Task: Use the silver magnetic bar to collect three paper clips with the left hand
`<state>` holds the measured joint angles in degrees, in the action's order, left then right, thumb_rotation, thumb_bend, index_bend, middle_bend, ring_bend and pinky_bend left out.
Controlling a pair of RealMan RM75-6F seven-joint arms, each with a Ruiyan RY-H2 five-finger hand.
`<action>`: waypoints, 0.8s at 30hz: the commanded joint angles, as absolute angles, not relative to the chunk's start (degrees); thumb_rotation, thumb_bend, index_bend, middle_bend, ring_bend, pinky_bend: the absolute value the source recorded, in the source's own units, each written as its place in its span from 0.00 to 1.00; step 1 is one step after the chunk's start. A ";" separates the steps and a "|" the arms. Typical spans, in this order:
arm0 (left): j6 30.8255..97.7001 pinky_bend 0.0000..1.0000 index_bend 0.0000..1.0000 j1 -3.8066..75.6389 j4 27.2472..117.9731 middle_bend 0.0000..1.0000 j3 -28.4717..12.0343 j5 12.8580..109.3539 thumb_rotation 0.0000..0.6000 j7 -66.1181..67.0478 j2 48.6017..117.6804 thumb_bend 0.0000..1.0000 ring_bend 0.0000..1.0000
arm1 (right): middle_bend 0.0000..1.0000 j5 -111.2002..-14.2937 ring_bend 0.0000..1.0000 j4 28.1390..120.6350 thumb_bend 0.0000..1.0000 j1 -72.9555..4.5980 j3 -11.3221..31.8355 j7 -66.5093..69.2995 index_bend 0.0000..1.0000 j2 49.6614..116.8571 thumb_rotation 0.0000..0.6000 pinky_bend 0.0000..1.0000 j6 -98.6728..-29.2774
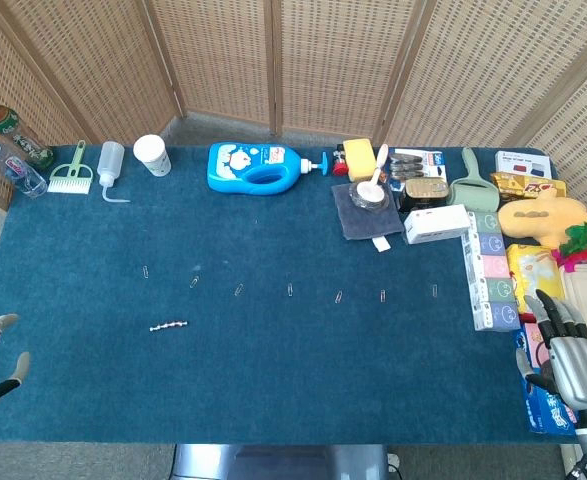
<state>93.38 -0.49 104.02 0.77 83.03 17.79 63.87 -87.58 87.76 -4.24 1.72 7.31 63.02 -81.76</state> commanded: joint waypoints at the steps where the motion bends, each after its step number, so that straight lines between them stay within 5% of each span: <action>1: 92.49 0.42 0.25 -0.27 104.31 0.32 0.80 82.99 0.81 17.76 63.97 0.34 0.27 | 0.00 -87.50 0.00 87.71 0.51 -4.15 1.65 7.51 0.00 63.01 0.88 0.00 -81.78; 15: 88.27 0.42 0.26 2.87 107.45 0.35 -0.62 85.08 0.81 19.13 63.48 0.34 0.31 | 0.00 -88.75 0.00 87.65 0.51 -2.13 0.54 10.65 0.00 61.87 0.88 0.00 -84.82; 18: 86.13 0.53 0.29 4.73 107.98 0.46 -1.80 84.55 0.81 20.65 63.99 0.34 0.43 | 0.00 -88.61 0.00 87.13 0.51 -1.54 0.40 11.42 0.00 62.03 0.88 0.00 -85.45; 24: 78.08 0.88 0.35 10.44 108.71 0.83 -4.37 80.82 0.81 24.82 65.27 0.25 0.83 | 0.00 -88.41 0.00 85.91 0.51 -0.95 0.11 13.13 0.00 62.46 0.88 0.00 -85.68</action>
